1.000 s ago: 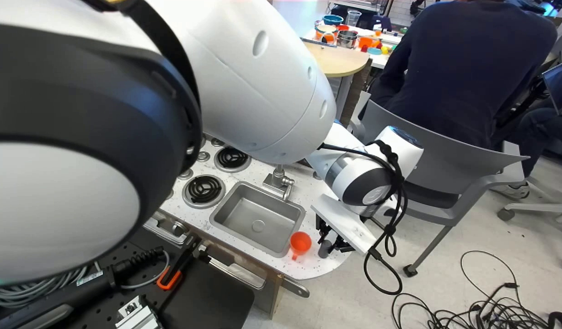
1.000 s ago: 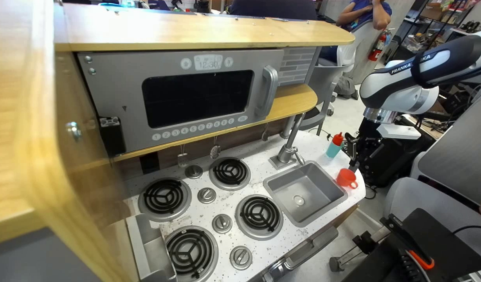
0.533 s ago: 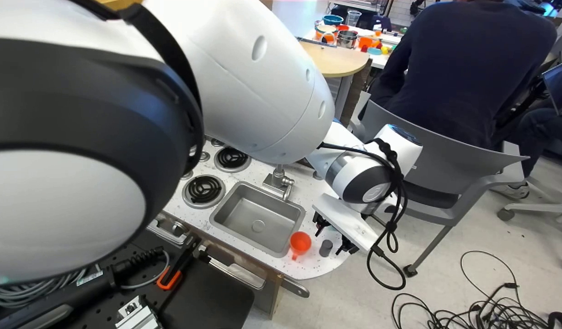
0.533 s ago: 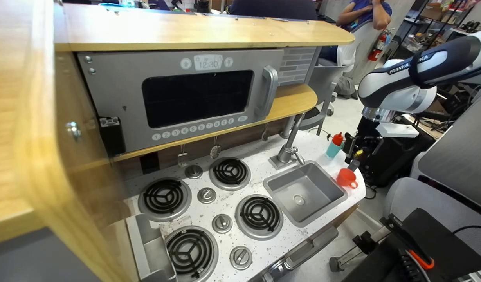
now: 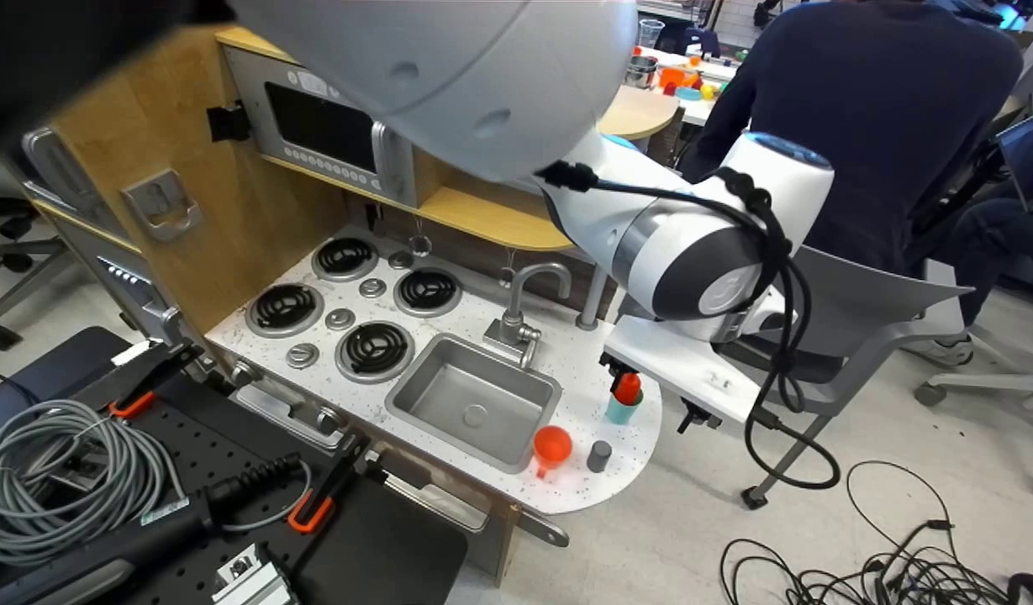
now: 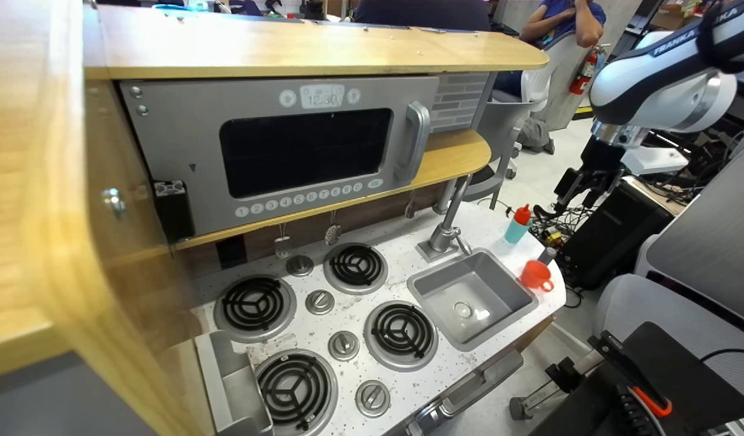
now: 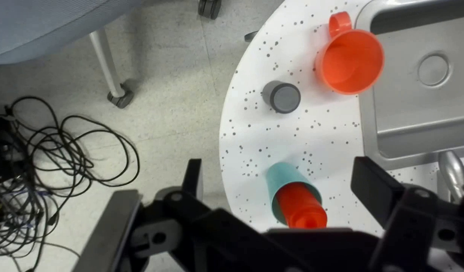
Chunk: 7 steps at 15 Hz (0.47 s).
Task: Remove the grey cylinder from the orange mug and place it on the counter
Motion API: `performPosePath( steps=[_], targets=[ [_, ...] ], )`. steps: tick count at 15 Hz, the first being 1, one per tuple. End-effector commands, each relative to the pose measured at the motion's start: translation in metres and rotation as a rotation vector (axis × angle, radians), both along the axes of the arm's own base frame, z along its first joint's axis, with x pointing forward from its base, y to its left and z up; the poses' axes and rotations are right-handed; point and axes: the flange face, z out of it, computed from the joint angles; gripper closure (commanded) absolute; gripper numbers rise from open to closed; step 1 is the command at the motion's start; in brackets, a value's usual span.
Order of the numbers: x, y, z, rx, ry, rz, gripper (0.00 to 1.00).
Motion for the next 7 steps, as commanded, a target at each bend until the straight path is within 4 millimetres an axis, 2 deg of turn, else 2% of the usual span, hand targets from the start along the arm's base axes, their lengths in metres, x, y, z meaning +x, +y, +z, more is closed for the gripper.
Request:
performPosePath(
  steps=[1,2,3,4,7],
  targets=[
    [-0.038,0.0,0.059,-0.089,0.005,0.038,0.0],
    [-0.011,-0.006,0.032,-0.051,-0.005,0.017,0.0],
    [-0.015,-0.009,0.043,-0.057,-0.005,0.013,0.0],
    [-0.015,-0.009,0.046,-0.059,-0.009,0.013,0.0],
    [-0.015,-0.006,0.032,-0.05,0.005,0.017,0.0]
  ],
)
